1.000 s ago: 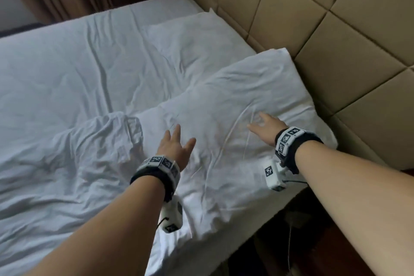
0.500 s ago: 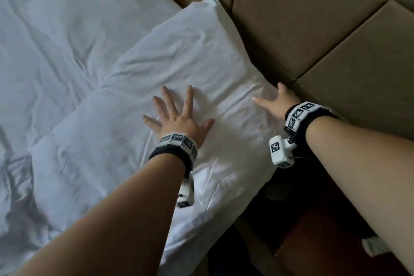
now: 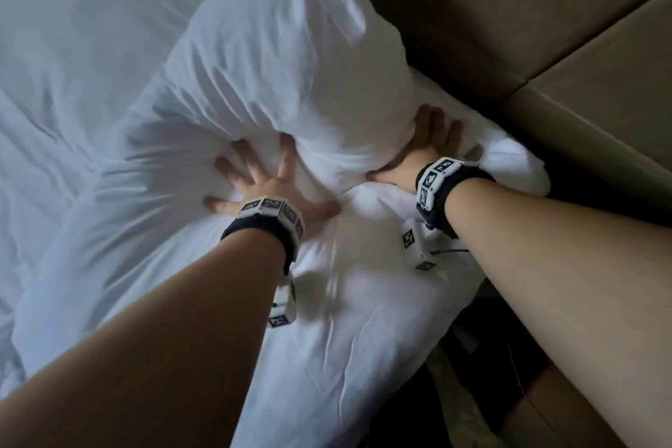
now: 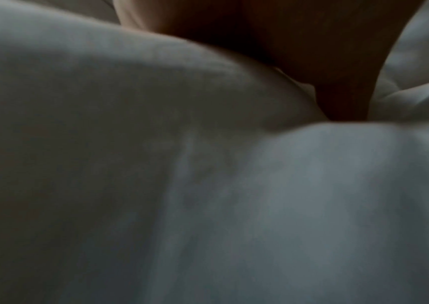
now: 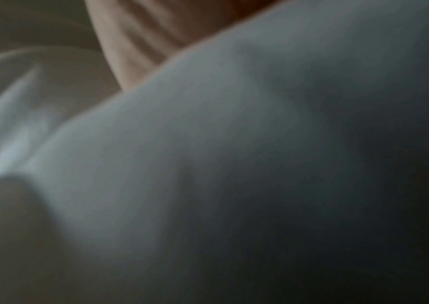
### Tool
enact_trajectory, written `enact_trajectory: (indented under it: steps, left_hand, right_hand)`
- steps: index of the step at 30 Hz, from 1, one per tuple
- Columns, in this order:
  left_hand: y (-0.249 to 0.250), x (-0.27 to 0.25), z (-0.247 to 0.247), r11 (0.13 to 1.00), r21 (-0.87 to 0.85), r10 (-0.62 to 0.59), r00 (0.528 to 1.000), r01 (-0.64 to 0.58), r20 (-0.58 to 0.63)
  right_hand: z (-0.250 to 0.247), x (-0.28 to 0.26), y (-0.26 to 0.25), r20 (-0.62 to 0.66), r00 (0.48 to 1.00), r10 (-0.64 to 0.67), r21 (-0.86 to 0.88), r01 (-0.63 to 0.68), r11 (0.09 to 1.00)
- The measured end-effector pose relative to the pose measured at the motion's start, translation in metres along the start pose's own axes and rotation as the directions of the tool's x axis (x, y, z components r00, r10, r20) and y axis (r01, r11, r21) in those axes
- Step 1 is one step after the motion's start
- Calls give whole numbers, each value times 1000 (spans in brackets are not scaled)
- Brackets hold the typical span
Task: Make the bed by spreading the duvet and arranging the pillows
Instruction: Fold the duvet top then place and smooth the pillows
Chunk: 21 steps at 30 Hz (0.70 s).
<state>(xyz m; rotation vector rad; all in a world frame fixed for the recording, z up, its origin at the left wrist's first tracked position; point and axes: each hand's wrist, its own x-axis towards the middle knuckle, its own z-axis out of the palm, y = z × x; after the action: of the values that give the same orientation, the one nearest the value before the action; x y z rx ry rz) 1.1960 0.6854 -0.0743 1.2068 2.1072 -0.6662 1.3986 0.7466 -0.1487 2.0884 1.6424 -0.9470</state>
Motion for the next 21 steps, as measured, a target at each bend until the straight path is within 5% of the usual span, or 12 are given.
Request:
enact_trajectory:
  steps: [10, 16, 21]
  left_hand:
    - [1, 34, 33, 1000, 20, -23, 999, 23, -23]
    - [-2, 28, 25, 1000, 19, -20, 1000, 20, 6]
    - [-6, 9, 2, 999, -15, 34, 998, -34, 46]
  right_hand:
    - [32, 15, -6, -186, 983, 10, -10, -12, 1000]
    - [-15, 11, 8, -200, 979, -46, -36, 40, 999]
    - [-64, 4, 15, 75, 995, -60, -95, 67, 993]
